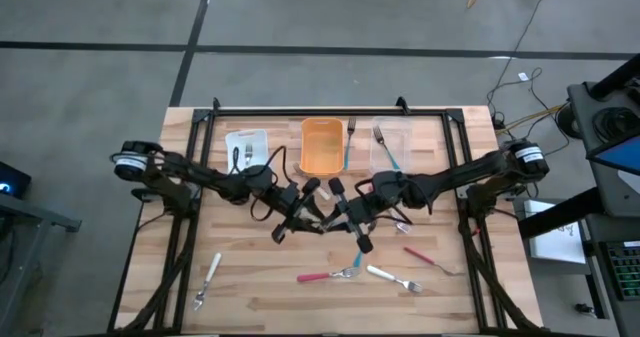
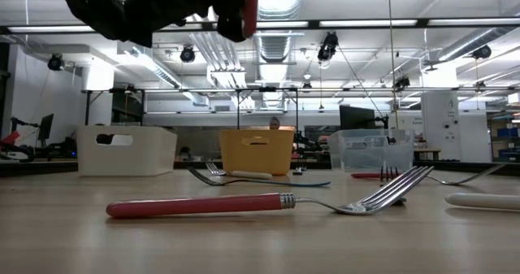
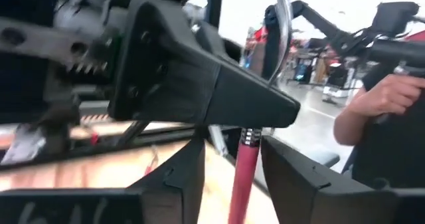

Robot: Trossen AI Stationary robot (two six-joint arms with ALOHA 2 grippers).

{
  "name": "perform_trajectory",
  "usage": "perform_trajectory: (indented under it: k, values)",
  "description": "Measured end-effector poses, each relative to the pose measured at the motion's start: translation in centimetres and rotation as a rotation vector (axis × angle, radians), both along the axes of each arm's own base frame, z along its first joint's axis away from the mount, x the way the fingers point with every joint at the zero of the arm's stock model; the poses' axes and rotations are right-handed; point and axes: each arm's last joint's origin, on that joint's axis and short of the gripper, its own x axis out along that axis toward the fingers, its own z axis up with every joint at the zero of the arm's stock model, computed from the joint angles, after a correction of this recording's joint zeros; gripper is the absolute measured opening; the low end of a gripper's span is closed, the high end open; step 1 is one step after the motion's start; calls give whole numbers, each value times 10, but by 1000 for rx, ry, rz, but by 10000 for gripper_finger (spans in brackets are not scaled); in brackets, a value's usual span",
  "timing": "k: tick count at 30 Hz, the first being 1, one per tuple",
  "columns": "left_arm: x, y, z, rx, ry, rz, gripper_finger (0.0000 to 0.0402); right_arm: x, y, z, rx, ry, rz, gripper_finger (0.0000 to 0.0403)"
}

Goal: Sort silverware by color (type)
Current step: Put the pink fork into the yellow bin

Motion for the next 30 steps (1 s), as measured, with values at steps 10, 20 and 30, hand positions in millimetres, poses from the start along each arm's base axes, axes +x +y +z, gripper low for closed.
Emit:
perform_trajectory:
  k: [10, 20, 30]
  values:
    - [-14, 21, 11, 61, 115, 165, 155, -24, -10, 18, -4, 117, -254, 21]
    - [-23, 22, 15, 221, 168, 609, 155, -31, -25, 4, 73, 138, -743, 22]
    - [-11, 14, -11, 226, 247, 829, 155, -21, -30, -40, 285, -108, -978, 22]
